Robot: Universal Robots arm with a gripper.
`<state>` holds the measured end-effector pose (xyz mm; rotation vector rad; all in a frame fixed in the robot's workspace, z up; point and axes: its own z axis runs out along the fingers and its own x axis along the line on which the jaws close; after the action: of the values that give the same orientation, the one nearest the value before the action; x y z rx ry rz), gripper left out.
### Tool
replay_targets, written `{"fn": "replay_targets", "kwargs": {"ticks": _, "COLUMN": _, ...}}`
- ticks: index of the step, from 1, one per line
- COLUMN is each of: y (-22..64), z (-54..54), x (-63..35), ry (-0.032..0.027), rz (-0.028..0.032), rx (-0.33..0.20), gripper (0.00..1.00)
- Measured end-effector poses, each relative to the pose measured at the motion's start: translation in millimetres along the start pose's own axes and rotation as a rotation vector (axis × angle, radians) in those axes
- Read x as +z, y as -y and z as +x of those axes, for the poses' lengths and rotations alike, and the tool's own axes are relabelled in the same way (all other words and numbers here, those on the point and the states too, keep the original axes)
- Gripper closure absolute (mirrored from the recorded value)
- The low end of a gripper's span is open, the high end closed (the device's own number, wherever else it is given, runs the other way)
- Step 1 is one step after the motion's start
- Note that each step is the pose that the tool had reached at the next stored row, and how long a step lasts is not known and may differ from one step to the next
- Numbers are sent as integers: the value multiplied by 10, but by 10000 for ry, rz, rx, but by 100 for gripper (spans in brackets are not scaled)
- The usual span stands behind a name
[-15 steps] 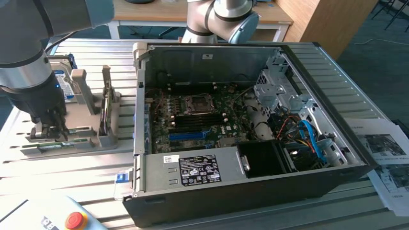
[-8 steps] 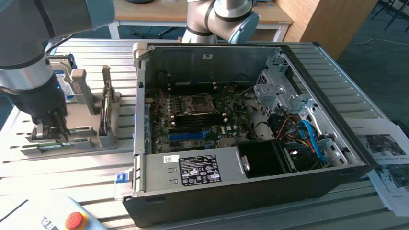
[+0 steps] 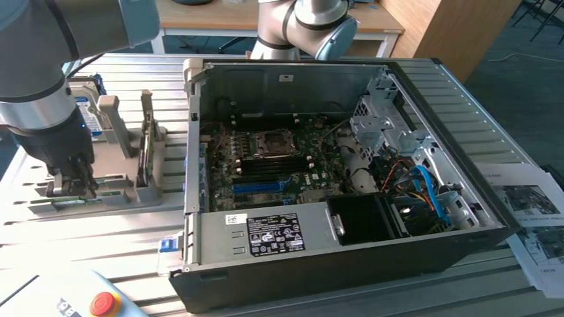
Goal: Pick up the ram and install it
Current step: 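Pick up the ram and move it above insertion slot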
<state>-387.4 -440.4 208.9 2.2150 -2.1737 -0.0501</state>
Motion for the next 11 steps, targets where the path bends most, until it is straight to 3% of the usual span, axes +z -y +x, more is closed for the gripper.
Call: {"fn": "replay_targets", "kwargs": {"ticks": 11, "y": 1, "z": -14, "x": 4, "ry": 0, "rz": 2, "rx": -1, "gripper": 76}}
